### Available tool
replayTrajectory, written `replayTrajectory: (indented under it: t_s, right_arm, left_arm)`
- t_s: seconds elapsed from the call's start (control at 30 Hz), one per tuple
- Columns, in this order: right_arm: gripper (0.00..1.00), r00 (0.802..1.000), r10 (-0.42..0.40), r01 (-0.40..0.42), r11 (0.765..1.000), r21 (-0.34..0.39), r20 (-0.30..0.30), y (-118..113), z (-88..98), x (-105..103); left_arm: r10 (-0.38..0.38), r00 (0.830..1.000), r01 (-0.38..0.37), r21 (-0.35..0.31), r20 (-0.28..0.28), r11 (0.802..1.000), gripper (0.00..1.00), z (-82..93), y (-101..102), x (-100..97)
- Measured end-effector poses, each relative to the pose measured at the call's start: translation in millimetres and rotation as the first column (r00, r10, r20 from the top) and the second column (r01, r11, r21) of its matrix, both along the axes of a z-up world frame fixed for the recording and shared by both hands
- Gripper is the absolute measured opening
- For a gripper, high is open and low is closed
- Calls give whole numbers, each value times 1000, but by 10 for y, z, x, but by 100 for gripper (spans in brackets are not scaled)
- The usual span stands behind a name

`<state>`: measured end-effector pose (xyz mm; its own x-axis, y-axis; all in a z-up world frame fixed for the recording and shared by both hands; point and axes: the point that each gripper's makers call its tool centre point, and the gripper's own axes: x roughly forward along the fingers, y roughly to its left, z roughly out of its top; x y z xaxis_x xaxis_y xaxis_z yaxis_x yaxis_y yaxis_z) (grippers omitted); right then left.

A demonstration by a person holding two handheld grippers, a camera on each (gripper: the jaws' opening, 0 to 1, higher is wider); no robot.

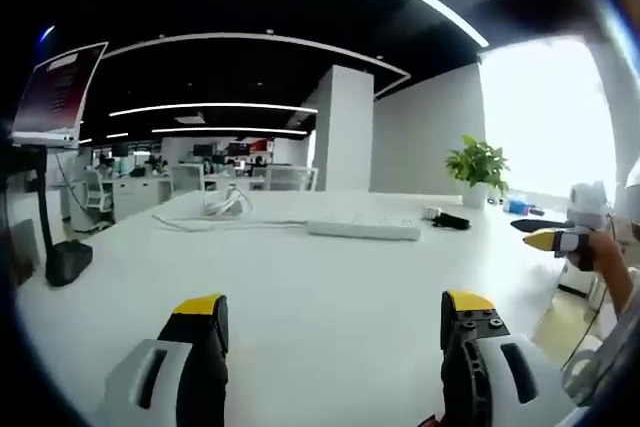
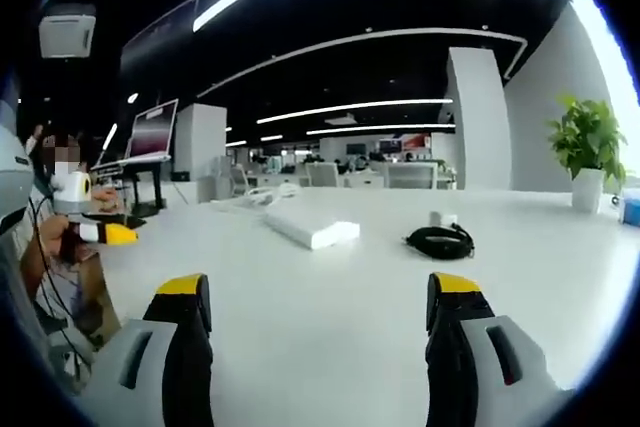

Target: Straighten the power strip on the desk, plug the charger into it

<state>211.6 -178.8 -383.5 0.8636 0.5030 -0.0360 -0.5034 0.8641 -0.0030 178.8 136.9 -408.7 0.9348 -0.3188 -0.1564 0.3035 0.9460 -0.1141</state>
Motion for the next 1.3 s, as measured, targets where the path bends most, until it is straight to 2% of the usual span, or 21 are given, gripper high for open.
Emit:
replayTrajectory:
  t_s: [0.03, 0.1, 0.3, 0.4, 0.6, 0.67, 0.73, 0.83, 0.9, 1.07, 1.17, 1.3]
  right_arm:
    - [88, 1000, -2, 2, 999, 37, 3, 0, 31, 20]
    - [87, 1000, 3, -3, 998, 56, 1, -17, 51, 51]
    - [87, 1000, 8, -9, 1000, 27, 30, -6, 149, 139]
    - [87, 999, 24, -26, 999, 31, 46, 70, 194, 176]
    - [84, 998, 53, -54, 999, 9, 43, 250, 206, 285]
    - [84, 997, 56, -56, 998, 1, 46, 288, 213, 333]
    - [84, 997, 55, -55, 998, -1, 49, 317, 226, 379]
    - [84, 998, 39, -38, 999, -21, 56, 361, 233, 485]
    - [83, 997, 39, -37, 999, -34, 62, 409, 232, 544]
    - [79, 996, 76, -75, 996, -38, 36, 541, 212, 634]
    - [79, 997, 71, -69, 996, -48, 42, 557, 223, 682]
    - [80, 996, 72, -68, 995, -79, 44, 558, 248, 770]
  left_arm:
    - [-3, 1000, 3, 3, 1, 1000, 89, 6, -4, 16]
    - [-10, 1000, 10, 5, 3, 1000, 89, 13, -13, 44]
    - [-22, 999, 23, -38, 31, 999, 89, 108, -60, 125]
    - [-22, 998, 24, -24, 51, 999, 89, 161, -95, 199]
    - [-74, 995, 74, 8, 72, 997, 89, 220, -227, 313]
    - [-88, 993, 88, 8, 75, 996, 89, 236, -261, 372]
    - [-63, 993, 64, -8, 95, 998, 89, 286, -239, 462]
    - [-26, 991, 20, 45, 132, 999, 89, 369, -192, 627]
    - [-31, 989, 23, 55, 146, 998, 89, 411, -203, 694]
    - [-56, 990, 51, 39, 129, 998, 88, 443, -233, 852]
    - [-47, 989, 39, 54, 140, 998, 88, 462, -201, 957]
    - [-70, 986, 60, 65, 153, 996, 88, 514, -211, 1084]
